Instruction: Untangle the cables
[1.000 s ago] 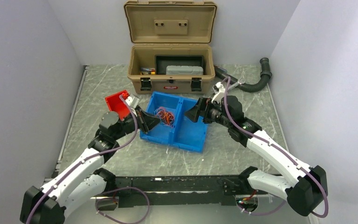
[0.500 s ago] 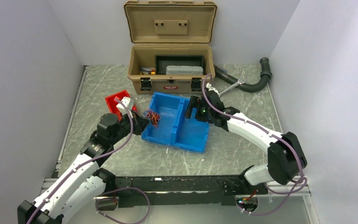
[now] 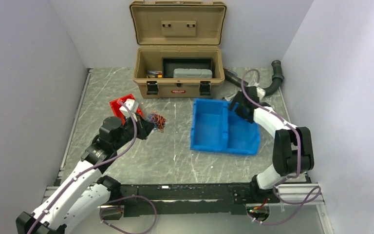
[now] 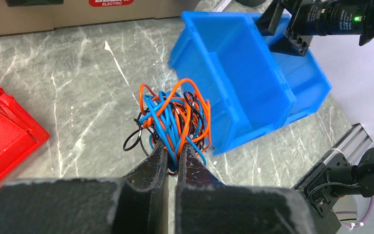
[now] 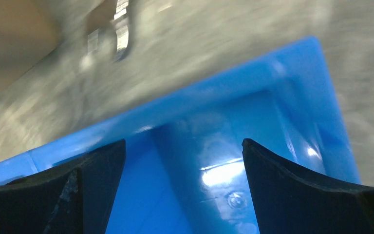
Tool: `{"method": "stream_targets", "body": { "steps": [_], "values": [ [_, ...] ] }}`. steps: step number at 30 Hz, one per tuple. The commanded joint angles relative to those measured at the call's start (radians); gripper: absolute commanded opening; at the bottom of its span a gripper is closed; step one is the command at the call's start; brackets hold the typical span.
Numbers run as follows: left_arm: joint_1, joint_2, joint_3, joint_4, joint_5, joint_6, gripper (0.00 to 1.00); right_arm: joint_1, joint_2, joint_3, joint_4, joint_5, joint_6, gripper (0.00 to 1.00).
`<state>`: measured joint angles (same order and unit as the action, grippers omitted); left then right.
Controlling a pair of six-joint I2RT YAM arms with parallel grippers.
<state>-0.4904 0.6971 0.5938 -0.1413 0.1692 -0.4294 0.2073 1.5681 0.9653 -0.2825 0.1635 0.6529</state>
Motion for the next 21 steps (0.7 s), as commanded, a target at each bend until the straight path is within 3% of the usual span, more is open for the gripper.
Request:
{"method": "stream_targets", "body": {
  "steps": [1, 6, 12, 14, 16, 19, 21],
  "values": [
    [0.003, -0.005, 0.048, 0.026, 0.019, 0.013, 0.0, -0.139, -0.03, -0.003, -0.109, 0.174, -0.04, 0.92],
    [0.004, 0.014, 0.045, 0.037, 0.035, 0.015, 0.0, -0.191, -0.124, 0.053, -0.155, 0.188, -0.086, 0.96],
    [0.003, 0.047, 0.034, 0.128, 0.182, 0.024, 0.0, 0.016, -0.285, 0.123, -0.188, 0.201, -0.224, 0.98],
    [0.002, 0.069, 0.033, 0.174, 0.247, 0.02, 0.0, 0.08, -0.307, 0.144, -0.197, 0.086, -0.257, 0.98],
    [0.002, 0.087, 0.032, 0.209, 0.303, 0.019, 0.0, 0.115, -0.327, 0.126, -0.142, -0.145, -0.291, 0.96],
    [0.002, 0.093, 0.023, 0.251, 0.336, 0.006, 0.0, 0.152, -0.365, 0.042, 0.036, -0.517, -0.285, 0.9],
    [0.002, 0.091, -0.003, 0.276, 0.322, -0.015, 0.0, 0.183, -0.392, -0.035, 0.186, -0.688, -0.263, 0.84]
  ]
}}
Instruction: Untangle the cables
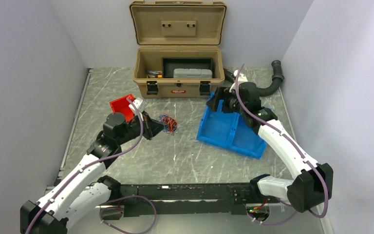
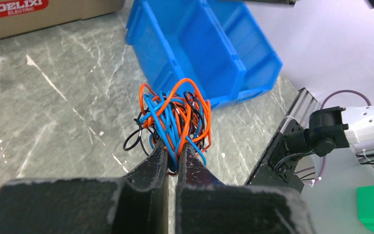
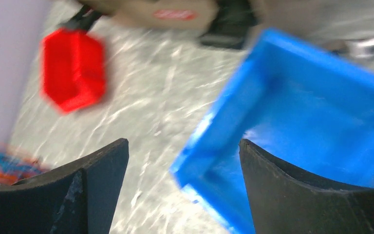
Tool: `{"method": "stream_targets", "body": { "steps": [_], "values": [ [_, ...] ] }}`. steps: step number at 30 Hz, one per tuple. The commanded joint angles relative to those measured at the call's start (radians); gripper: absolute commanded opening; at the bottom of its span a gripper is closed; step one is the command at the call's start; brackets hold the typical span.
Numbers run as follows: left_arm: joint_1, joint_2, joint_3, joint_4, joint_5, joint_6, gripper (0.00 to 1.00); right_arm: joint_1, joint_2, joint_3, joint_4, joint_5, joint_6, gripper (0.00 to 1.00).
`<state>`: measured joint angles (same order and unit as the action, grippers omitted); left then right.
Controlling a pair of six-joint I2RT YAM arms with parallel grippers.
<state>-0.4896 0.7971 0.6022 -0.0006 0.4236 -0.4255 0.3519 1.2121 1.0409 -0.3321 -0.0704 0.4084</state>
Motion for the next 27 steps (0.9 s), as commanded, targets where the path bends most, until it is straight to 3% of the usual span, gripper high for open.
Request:
{"method": "stream_targets", "body": {
  "steps": [1, 6, 8, 12, 15, 20, 25, 27],
  "values": [
    [0.003, -0.01, -0.026, 0.154, 0.06, -0.027, 0.0, 0.051, -0.045, -0.144, 0.302, -0.519, -0.009, 0.81],
    [0.005, -0.008, -0.062, 0.233, 0.103, -0.069, 0.0, 0.103, -0.068, -0.288, 0.604, -0.811, 0.039, 0.79],
    [0.006, 0.002, -0.067, 0.273, 0.14, -0.09, 0.0, 0.125, -0.068, -0.316, 0.691, -0.86, 0.06, 0.79],
    [0.006, 0.052, -0.052, 0.344, 0.239, -0.13, 0.0, 0.178, -0.061, -0.301, 0.656, -0.82, 0.011, 0.79],
    [0.005, 0.08, -0.048, 0.389, 0.273, -0.156, 0.0, 0.195, -0.053, -0.305, 0.705, -0.833, 0.015, 0.73],
    [0.005, 0.123, -0.01, 0.358, 0.31, -0.156, 0.0, 0.224, -0.029, -0.291, 0.736, -0.819, 0.025, 0.71],
    [0.005, 0.151, 0.009, 0.358, 0.335, -0.17, 0.0, 0.261, 0.006, -0.303, 0.834, -0.807, 0.075, 0.55],
    [0.005, 0.158, 0.01, 0.364, 0.345, -0.175, 0.0, 0.272, 0.022, -0.301, 0.844, -0.797, 0.082, 0.38]
  ]
}}
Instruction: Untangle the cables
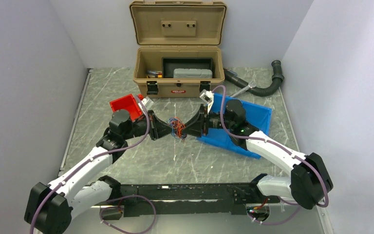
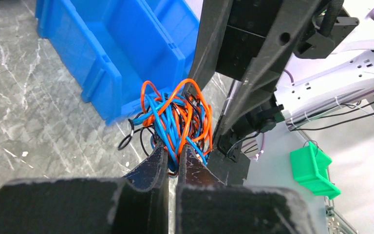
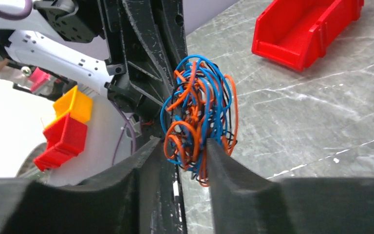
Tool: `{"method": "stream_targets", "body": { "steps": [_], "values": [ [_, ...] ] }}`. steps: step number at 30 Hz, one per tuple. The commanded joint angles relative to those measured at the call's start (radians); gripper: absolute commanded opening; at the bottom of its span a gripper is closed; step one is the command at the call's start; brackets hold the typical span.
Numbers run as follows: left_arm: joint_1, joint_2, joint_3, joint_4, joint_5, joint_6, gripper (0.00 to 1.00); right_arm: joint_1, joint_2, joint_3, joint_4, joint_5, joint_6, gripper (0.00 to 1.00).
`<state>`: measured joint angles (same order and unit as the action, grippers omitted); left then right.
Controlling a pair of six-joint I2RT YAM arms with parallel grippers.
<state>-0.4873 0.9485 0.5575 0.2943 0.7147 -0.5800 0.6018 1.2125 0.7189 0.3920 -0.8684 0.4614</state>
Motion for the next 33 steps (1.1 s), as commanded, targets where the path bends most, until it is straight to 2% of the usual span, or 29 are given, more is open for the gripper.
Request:
{"method": "stream_targets", "body": {
  "steps": [1, 3, 4, 6, 7, 8, 9, 10, 11, 16, 19, 20, 22, 23, 24, 28, 33],
  "values": [
    [0.003, 0.008, 0.056, 0.068, 0.054, -0.021, 0.0, 0.024, 0.026, 0.022, 0.112, 0.016, 0.029, 0.3],
    [0.003, 0.005, 0.059, 0.039, 0.039, -0.01, 0.02, 0.023, 0.019, 0.013, 0.097, 0.069, 0.033, 0.05],
    [0.004, 0.002, 0.067, 0.002, 0.016, 0.0, 0.1, 0.023, 0.005, 0.006, 0.069, 0.124, 0.035, 0.0],
    [0.005, -0.012, 0.095, -0.141, -0.099, 0.049, 0.32, 0.021, -0.036, -0.01, 0.0, 0.273, 0.022, 0.0],
    [0.004, -0.021, 0.112, -0.229, -0.175, 0.076, 0.4, 0.02, -0.058, -0.022, -0.022, 0.34, 0.019, 0.0],
    [0.006, -0.03, 0.122, -0.298, -0.252, 0.094, 0.4, 0.02, -0.08, -0.033, -0.04, 0.395, 0.018, 0.0],
    [0.013, -0.037, 0.124, -0.341, -0.31, 0.107, 0.32, 0.018, -0.101, -0.043, -0.06, 0.445, 0.019, 0.0],
    [0.021, -0.045, 0.118, -0.358, -0.323, 0.116, 0.12, 0.018, -0.118, -0.051, -0.075, 0.481, 0.021, 0.0],
    [0.036, -0.055, 0.106, -0.362, -0.323, 0.115, 0.0, 0.018, -0.132, -0.055, -0.088, 0.504, 0.022, 0.0],
    [0.075, -0.125, 0.046, -0.348, -0.374, 0.068, 0.0, 0.011, -0.167, -0.041, -0.22, 0.694, 0.046, 0.0],
    [0.078, -0.148, 0.029, -0.321, -0.356, 0.072, 0.01, 0.008, -0.159, -0.03, -0.228, 0.65, 0.032, 0.0],
    [0.078, -0.145, 0.024, -0.304, -0.32, 0.075, 0.15, 0.01, -0.152, -0.025, -0.223, 0.615, 0.035, 0.0],
    [0.078, -0.123, 0.015, -0.222, -0.232, 0.066, 0.51, 0.009, -0.128, -0.011, -0.2, 0.536, 0.042, 0.0],
    [0.079, -0.106, 0.011, -0.182, -0.18, 0.055, 0.6, 0.009, -0.117, -0.004, -0.188, 0.496, 0.048, 0.0],
    [0.078, -0.082, 0.004, -0.127, -0.135, 0.034, 0.64, 0.009, -0.105, 0.002, -0.17, 0.466, 0.061, 0.0],
    [0.069, -0.02, -0.023, 0.046, -0.04, -0.048, 0.65, 0.01, -0.072, 0.004, -0.092, 0.402, 0.118, 0.0],
    [0.021, 0.038, 0.0, 0.089, -0.036, -0.056, 0.64, 0.012, -0.044, 0.006, -0.026, 0.36, 0.16, 0.0]
  ]
}}
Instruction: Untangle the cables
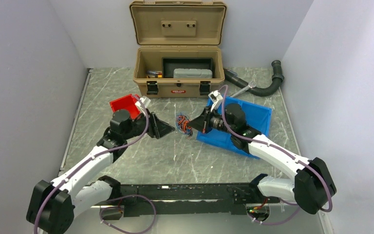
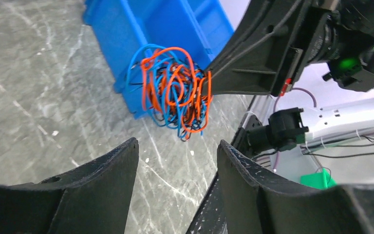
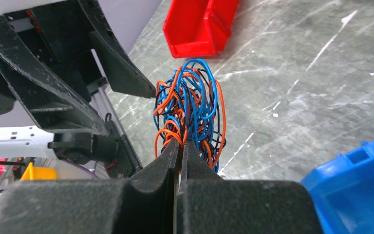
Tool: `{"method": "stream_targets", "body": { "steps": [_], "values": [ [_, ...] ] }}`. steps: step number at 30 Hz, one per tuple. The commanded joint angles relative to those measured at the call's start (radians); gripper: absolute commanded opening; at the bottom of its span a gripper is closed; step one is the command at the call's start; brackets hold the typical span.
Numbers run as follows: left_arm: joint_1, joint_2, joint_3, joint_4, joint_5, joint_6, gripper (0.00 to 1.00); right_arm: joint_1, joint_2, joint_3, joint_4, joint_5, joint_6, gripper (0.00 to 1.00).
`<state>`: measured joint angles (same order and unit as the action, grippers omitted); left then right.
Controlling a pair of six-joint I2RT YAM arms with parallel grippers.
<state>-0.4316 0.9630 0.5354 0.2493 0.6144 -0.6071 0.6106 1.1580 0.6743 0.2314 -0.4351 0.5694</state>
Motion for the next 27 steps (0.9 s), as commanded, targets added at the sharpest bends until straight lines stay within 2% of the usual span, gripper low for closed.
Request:
{"method": "stream_targets", "body": {
  "steps": [1, 6, 9, 11, 13, 16, 21, 24, 27],
  "values": [
    [-0.044, 0.035, 0.03, 0.131, 0.059, -0.023, 0.64, 0.002, 0.014, 0.049, 0.144, -0.08, 0.057, 0.0],
    [-0.066, 0.086, 0.052, 0.141, 0.056, -0.019, 0.64, 0.009, 0.028, 0.045, 0.177, -0.103, 0.079, 0.0],
    [-0.073, 0.121, 0.07, 0.146, 0.049, -0.027, 0.6, 0.011, 0.032, 0.039, 0.196, -0.115, 0.087, 0.0],
    [-0.073, 0.141, 0.08, 0.146, 0.044, -0.026, 0.36, 0.01, 0.029, 0.034, 0.202, -0.115, 0.09, 0.0],
    [-0.073, 0.149, 0.087, 0.131, 0.029, -0.024, 0.0, 0.01, 0.022, 0.034, 0.191, -0.104, 0.085, 0.0],
    [-0.071, 0.117, 0.086, 0.065, -0.052, -0.013, 0.0, 0.011, 0.001, 0.038, 0.109, -0.031, 0.059, 0.0],
    [-0.033, 0.013, 0.082, -0.131, -0.237, 0.061, 0.0, 0.009, -0.043, 0.057, -0.117, 0.246, -0.007, 0.0],
    [0.042, -0.046, 0.068, -0.236, -0.324, 0.06, 0.0, 0.01, -0.052, 0.07, -0.252, 0.417, -0.021, 0.0],
    [0.153, -0.127, 0.023, -0.339, -0.406, -0.002, 0.0, 0.006, -0.04, 0.097, -0.404, 0.65, 0.008, 0.0]
  ]
}}
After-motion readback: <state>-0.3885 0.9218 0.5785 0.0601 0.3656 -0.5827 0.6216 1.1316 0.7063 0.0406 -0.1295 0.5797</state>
